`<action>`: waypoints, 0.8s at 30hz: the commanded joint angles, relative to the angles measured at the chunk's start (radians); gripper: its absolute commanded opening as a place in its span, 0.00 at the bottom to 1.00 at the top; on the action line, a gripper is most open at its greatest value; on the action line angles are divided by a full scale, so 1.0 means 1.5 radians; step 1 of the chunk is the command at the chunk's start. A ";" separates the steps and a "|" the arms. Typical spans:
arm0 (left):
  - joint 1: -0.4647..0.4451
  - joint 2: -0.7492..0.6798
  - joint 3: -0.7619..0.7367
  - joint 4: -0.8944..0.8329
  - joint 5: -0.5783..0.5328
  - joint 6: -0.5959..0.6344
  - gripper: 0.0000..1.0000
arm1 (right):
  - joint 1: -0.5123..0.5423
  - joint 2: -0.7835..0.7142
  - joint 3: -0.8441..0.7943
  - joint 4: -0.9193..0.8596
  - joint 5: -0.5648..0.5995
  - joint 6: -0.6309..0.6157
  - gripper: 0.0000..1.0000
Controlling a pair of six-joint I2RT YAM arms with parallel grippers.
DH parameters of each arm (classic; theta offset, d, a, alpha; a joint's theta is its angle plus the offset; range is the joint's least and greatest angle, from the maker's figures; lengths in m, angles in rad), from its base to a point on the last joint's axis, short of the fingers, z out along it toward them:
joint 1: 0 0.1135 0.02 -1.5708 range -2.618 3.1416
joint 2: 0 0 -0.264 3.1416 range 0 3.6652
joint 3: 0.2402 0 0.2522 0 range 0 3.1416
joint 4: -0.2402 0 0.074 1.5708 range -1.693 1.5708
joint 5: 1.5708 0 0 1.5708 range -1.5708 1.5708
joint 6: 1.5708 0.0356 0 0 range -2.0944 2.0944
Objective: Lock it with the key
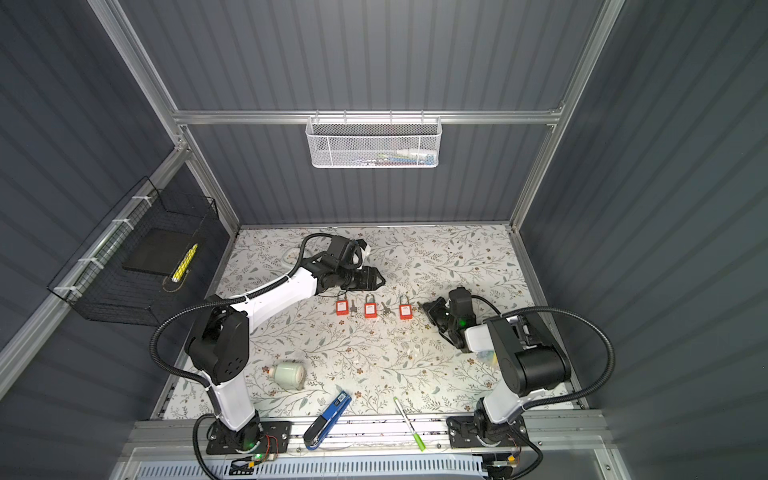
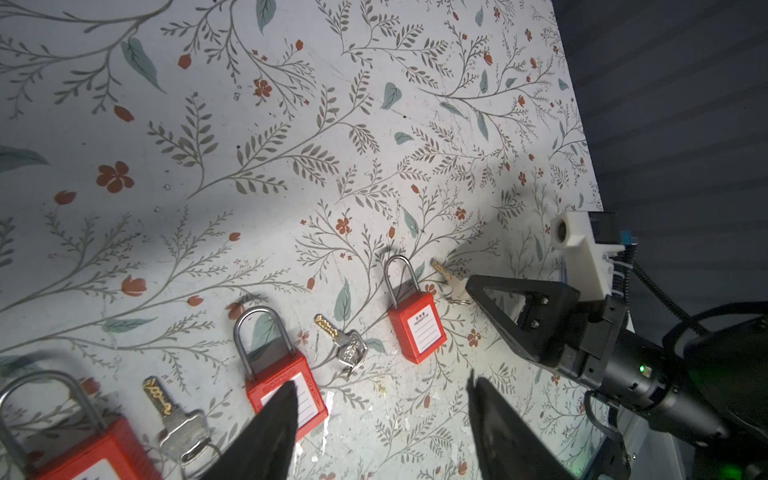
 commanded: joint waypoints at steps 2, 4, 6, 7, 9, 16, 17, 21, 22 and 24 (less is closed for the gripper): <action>0.008 -0.024 -0.006 -0.003 0.005 0.013 0.67 | 0.007 0.017 0.001 0.026 0.005 0.021 0.02; 0.010 -0.026 -0.006 -0.003 0.006 0.014 0.67 | 0.008 0.012 -0.003 0.022 0.008 0.022 0.09; 0.010 -0.026 -0.006 -0.002 0.006 0.013 0.67 | 0.009 0.002 -0.003 0.008 0.012 0.018 0.23; 0.011 -0.027 -0.006 -0.001 0.007 0.013 0.67 | 0.009 -0.004 -0.002 -0.004 0.015 0.013 0.26; 0.011 -0.027 -0.006 0.001 0.007 0.013 0.68 | 0.008 -0.018 0.000 -0.023 0.017 0.006 0.30; 0.021 -0.054 -0.050 0.011 -0.021 0.008 1.00 | 0.009 -0.116 0.007 -0.148 0.064 -0.059 0.62; 0.023 -0.062 -0.058 0.017 -0.037 0.008 1.00 | 0.009 -0.135 0.012 -0.179 0.077 -0.074 0.66; 0.029 -0.131 -0.106 0.043 -0.142 0.026 1.00 | 0.009 -0.228 0.040 -0.305 0.161 -0.168 0.94; 0.030 -0.153 -0.123 0.053 -0.176 0.033 1.00 | 0.009 -0.250 0.046 -0.328 0.186 -0.194 0.99; 0.033 -0.199 -0.165 0.091 -0.258 0.042 1.00 | 0.009 -0.291 0.057 -0.361 0.231 -0.241 0.99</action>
